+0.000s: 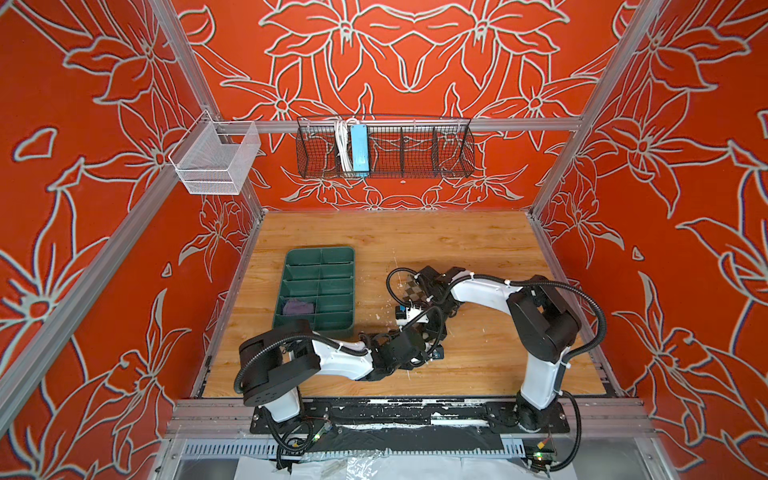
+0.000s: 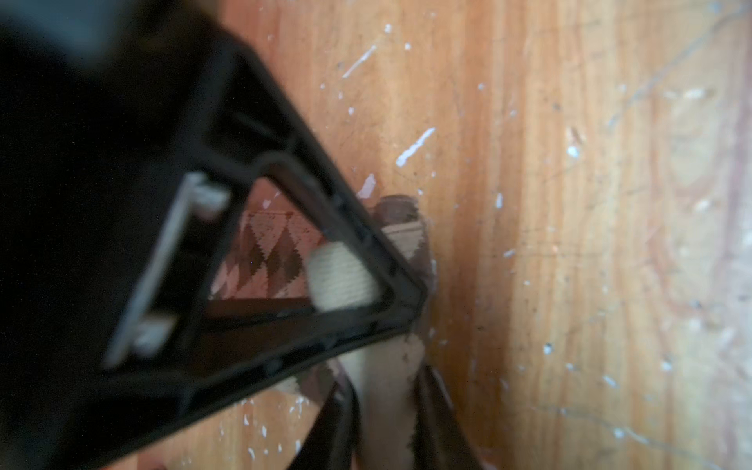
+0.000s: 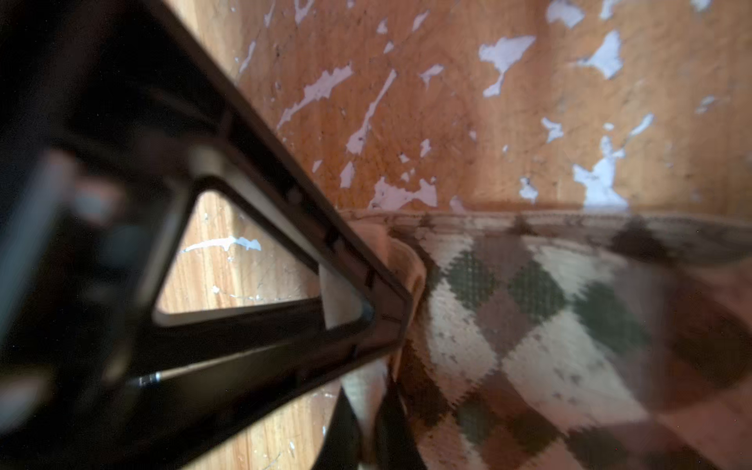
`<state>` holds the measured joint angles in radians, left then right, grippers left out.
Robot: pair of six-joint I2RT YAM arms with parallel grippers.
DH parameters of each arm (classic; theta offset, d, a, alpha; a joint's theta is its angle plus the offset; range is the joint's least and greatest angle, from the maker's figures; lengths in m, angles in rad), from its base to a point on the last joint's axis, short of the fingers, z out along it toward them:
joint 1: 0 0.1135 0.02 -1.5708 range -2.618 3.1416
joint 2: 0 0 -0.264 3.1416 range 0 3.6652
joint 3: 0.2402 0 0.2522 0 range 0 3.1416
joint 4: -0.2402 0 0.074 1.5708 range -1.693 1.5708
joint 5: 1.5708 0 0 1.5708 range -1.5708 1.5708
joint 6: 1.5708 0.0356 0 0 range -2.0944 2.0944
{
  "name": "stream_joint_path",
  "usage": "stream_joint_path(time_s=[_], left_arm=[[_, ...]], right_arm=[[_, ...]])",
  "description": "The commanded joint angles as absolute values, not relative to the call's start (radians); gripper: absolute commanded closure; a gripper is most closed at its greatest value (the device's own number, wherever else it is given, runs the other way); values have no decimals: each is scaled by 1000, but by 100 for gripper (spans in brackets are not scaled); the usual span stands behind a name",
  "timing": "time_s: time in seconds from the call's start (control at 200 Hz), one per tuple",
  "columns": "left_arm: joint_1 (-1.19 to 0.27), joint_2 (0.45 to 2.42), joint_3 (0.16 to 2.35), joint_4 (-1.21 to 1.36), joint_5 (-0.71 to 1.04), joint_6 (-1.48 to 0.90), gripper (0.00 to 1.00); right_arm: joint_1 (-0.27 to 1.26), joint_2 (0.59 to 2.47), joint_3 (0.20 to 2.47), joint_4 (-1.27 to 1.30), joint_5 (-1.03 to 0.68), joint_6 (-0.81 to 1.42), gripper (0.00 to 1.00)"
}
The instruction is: Roll the socks
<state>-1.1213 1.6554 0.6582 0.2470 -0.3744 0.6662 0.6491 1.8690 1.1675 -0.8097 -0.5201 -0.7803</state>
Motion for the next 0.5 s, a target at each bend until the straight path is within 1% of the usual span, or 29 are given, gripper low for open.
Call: stream_joint_path(time_s=[0.0, 0.06, 0.115, 0.19, 0.275, 0.41, 0.43, 0.455, 0.47, 0.495], left_arm=[[-1119, 1682, 671, 214, -384, 640, 88], [-1114, 1682, 686, 172, -380, 631, 91], [-1104, 1677, 701, 128, -364, 622, 93], [-1086, 1657, 712, 89, -323, 612, 94], [-1063, 1641, 721, 55, -287, 600, 95], [-1038, 1638, 734, 20, -256, 610, 95], [-1035, 1638, 737, 16, -249, 613, 95], [-1031, 1636, 740, 8, -240, 615, 96], [-1028, 1636, 743, 1, -230, 617, 95], [-1021, 1636, 751, -17, -204, 621, 95]], right_arm=[[641, 1840, 1141, -800, -503, -793, 94], [638, 1810, 1131, -785, -506, -792, 92], [633, 1770, 1111, -754, -495, -778, 84], [625, 1700, 1077, -713, -486, -764, 80], [618, 1607, 1033, -701, -464, -751, 77], [608, 1441, 963, -701, -372, -738, 73], [605, 1415, 950, -695, -355, -732, 63], [601, 1380, 933, -680, -330, -722, 61], [598, 1359, 923, -665, -307, -711, 57], [595, 1324, 904, -636, -260, -689, 56]])
